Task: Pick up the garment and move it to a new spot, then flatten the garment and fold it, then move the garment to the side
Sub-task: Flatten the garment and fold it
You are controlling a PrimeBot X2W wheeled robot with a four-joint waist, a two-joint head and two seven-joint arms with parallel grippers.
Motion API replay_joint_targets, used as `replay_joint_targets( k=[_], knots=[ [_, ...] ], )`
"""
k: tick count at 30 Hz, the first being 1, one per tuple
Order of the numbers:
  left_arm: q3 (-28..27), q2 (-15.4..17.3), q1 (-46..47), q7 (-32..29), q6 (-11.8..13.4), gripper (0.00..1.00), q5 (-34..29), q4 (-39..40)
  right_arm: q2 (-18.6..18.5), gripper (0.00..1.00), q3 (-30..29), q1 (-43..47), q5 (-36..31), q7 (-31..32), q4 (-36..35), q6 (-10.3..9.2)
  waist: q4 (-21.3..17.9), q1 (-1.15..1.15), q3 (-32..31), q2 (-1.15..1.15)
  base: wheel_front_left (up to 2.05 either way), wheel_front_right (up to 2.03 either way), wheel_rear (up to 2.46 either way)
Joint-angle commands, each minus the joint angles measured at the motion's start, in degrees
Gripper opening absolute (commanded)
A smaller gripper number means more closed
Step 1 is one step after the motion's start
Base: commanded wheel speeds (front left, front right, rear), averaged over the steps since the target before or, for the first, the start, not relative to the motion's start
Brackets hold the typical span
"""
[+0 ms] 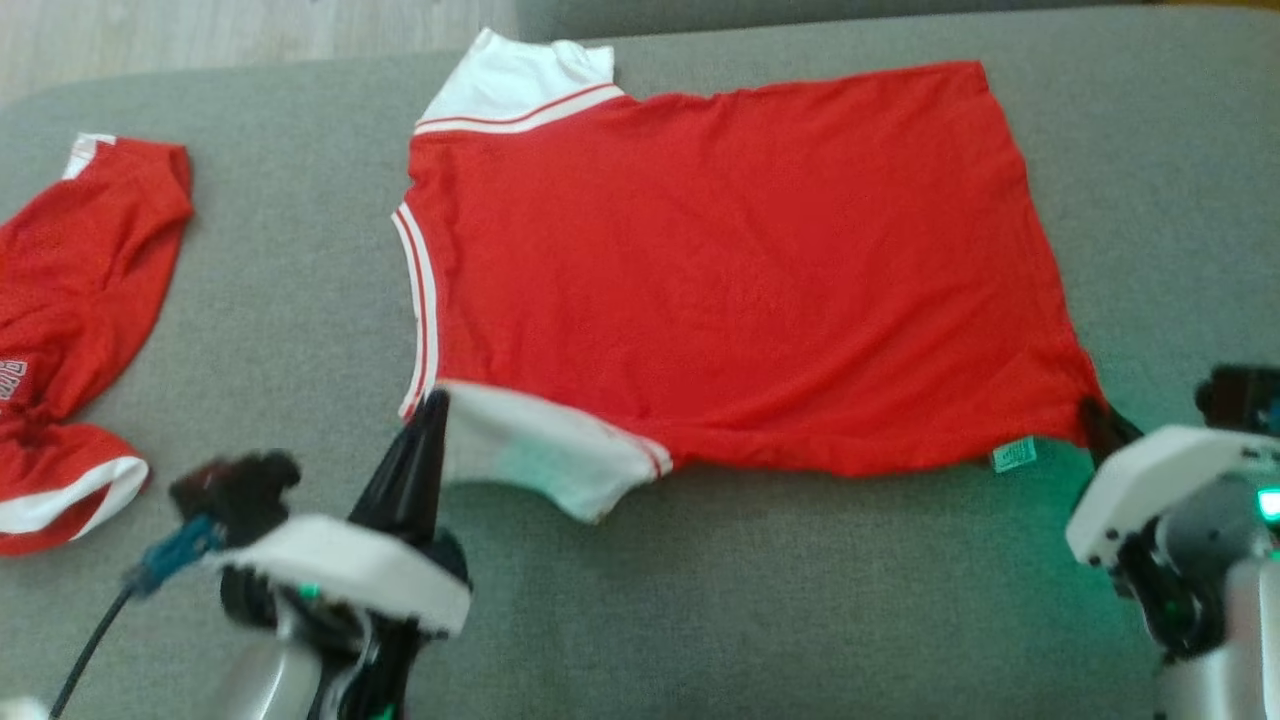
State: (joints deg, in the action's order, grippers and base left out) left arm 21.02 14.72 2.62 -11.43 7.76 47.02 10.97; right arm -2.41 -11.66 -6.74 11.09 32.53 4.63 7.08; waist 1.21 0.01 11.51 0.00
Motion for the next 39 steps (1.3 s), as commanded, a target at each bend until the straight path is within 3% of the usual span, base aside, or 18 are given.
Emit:
replay_joint_targets(
  k=[1,15,27,29,30,31,32,35,39],
  knots=[
    [-1.41,0.22,3.28,0.9,-0.56,0.0,-1.35,0.2,-0.48,0.0,1.65,-3.49,0.22,0.4,-1.66,0.41,-0.39,-0.01,0.95,0.0,0.0,0.0,0.0],
    [-1.63,-5.43,15.85,12.59,-1.32,0.0,-6.87,-14.66,-0.47,0.0,0.14,-14.91,3.62,-5.44,3.71,0.41,-0.41,-0.01,7.3,0.0,0.0,0.0,0.0],
    [-0.18,-6.13,22.22,18.53,-4.17,0.0,-10.13,-23.35,-0.47,0.0,0.08,-18.26,3.11,-9.77,9.04,0.41,0.25,-0.01,8.88,0.0,0.0,0.0,0.0],
    [0.23,-6.19,23.25,19.2,-4.75,0.0,-10.57,-24.84,-0.47,0.45,0.18,-18.58,3.18,-10.62,9.6,0.41,0.27,-0.01,8.79,0.0,0.0,0.0,0.0],
    [0.64,-6.15,23.68,19.29,-5.22,0.0,-10.8,-25.68,-0.47,1.0,0.06,-18.73,3.4,-11.23,9.95,0.41,0.26,-0.01,8.64,0.0,0.0,0.0,0.0],
    [1.1,-6.1,23.98,19.37,-5.71,0.13,-11.04,-26.52,-0.47,1.0,0.34,-18.87,3.5,-11.72,10.27,0.41,0.24,-0.01,8.48,0.0,0.0,0.0,0.0],
    [1.49,-6.1,24.15,19.68,-6.19,1.0,-11.24,-27.24,-0.47,1.0,0.59,-18.95,3.61,-12.17,10.6,0.41,0.23,-0.01,8.25,0.0,0.0,0.0,0.0],
    [1.9,-5.89,23.89,21.86,-6.25,1.0,-12.45,-29.03,-0.47,1.0,1.1,-18.84,3.98,-14.68,10.59,0.41,0.32,-0.01,7.18,0.0,0.0,0.0,0.0],
    [1.25,-4.36,21.31,25.08,-3.67,1.0,-16.16,-29.36,-0.47,1.0,0.83,-16.84,4.73,-18.29,9.52,0.41,0.5,-0.01,5.0,0.0,0.0,0.0,0.0]
  ],
)
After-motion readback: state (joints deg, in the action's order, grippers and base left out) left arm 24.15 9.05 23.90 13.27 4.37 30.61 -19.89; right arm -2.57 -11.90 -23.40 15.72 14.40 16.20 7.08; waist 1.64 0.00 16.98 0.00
